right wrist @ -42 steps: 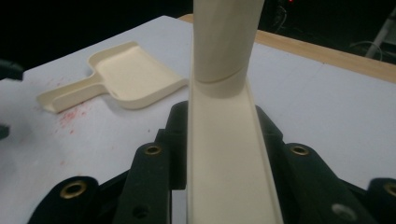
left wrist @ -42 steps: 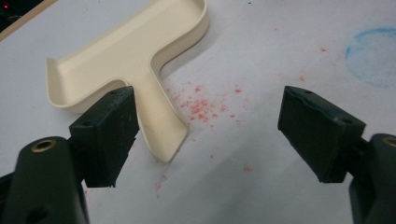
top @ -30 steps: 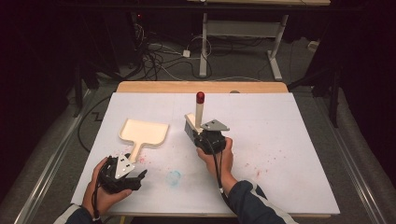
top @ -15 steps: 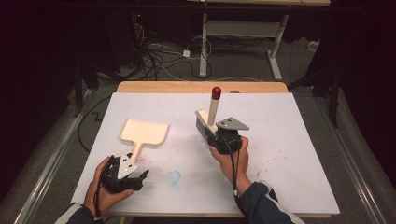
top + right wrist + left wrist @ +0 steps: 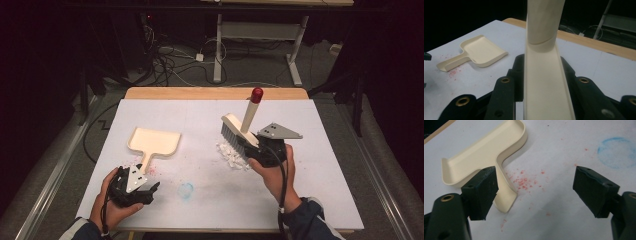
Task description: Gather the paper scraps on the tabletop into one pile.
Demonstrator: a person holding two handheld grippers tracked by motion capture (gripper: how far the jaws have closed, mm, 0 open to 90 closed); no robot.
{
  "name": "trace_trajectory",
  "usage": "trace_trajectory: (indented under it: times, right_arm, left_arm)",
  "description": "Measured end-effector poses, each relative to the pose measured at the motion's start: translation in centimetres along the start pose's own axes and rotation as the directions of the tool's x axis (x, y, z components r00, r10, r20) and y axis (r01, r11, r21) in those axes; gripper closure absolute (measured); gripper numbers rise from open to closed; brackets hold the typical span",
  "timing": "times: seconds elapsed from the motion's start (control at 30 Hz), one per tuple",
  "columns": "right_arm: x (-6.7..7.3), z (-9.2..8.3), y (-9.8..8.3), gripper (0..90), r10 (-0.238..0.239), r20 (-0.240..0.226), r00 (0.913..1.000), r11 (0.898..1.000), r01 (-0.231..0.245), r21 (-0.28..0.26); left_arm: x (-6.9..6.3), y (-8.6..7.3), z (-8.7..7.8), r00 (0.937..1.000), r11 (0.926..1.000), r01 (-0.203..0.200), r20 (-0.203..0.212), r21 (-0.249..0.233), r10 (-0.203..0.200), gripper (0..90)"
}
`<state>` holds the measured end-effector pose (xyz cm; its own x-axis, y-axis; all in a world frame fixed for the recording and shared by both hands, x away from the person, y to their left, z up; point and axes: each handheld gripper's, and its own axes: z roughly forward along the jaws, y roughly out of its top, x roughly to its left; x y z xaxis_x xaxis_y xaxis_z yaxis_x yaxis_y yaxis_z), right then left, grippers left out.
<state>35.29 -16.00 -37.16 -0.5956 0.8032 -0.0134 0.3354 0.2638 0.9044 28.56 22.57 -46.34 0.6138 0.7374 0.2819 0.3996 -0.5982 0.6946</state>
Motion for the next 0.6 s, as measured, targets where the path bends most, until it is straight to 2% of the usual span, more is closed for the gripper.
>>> trace_trajectory:
  times: [0.13,0.2,0.23,0.27,0.33,0.4,0.43,0.47,0.5,0.53,0.57,0.6]
  right_arm:
    - [-1.7,-1.8,0.0,67.4,-0.04,0.006,0.9992,0.999,0.04,-0.006]
    - [-2.1,-2.2,-0.1,67.4,-0.045,0.015,0.9989,0.999,0.045,-0.014]
    - [-3.0,-2.8,-0.2,67.4,-0.031,0.018,0.9994,0.999,0.031,-0.007]
    - [-3.0,-2.8,-0.2,67.4,-0.031,0.018,0.9994,0.999,0.031,-0.007]
    - [-4.1,-3.6,-0.7,67.4,-0.054,0.034,0.998,0.998,0.054,-0.011]
    - [-4.6,-3.9,-1.2,67.3,-0.057,0.062,0.9965,0.998,0.057,0.001]
    - [-4.6,-3.9,-1.2,67.3,-0.057,0.062,0.9965,0.998,0.057,0.001]
    - [-5.2,-3.8,-1.6,67.3,-0.071,0.087,0.9937,0.997,0.07,0.018]
    - [-5.2,-3.8,-1.6,67.3,-0.071,0.087,0.9937,0.997,0.07,0.018]
    - [-5.6,-3.4,-2.1,67.3,-0.078,0.125,0.9891,0.997,0.074,0.032]
    - [-5.6,-3.4,-2.1,67.3,-0.078,0.125,0.9891,0.997,0.074,0.032]
    - [-5.9,-3.1,-2.3,67.3,-0.081,0.147,0.9858,0.996,0.076,0.041]
  left_arm:
    - [0.1,-0.1,0.0,1.0,1.0,0.005,-0.003,-0.004,-0.005,19.5]
    - [0.2,0.0,0.0,1.0,1.0,0.006,-0.005,-0.005,-0.006,19.5]
    - [0.2,0.0,0.1,1.0,1.0,0.005,-0.004,-0.005,-0.005,19.5]
    - [0.2,0.0,0.0,1.0,1.0,0.001,-0.005,-0.003,-0.001,19.5]
    - [0.1,0.0,0.1,1.0,1.0,0.0,-0.004,-0.004,0.0,19.5]
    - [0.1,0.0,0.1,1.0,1.0,0.001,-0.004,-0.004,-0.001,19.5]
    - [0.1,0.0,0.1,1.0,1.0,0.001,-0.004,-0.004,-0.001,19.5]
    - [0.1,0.0,0.1,1.0,1.0,0.0,-0.005,-0.003,0.0,19.5]
    - [0.1,0.1,0.1,1.0,1.0,0.0,-0.006,-0.001,0.0,19.5]
    - [0.0,0.1,0.1,1.0,1.0,-0.001,-0.005,-0.003,0.001,19.5]
    - [0.0,0.1,0.1,1.0,1.0,0.0,-0.005,-0.003,0.0,19.5]
    - [0.0,0.1,0.1,1.0,1.0,0.002,-0.005,-0.001,-0.002,19.5]
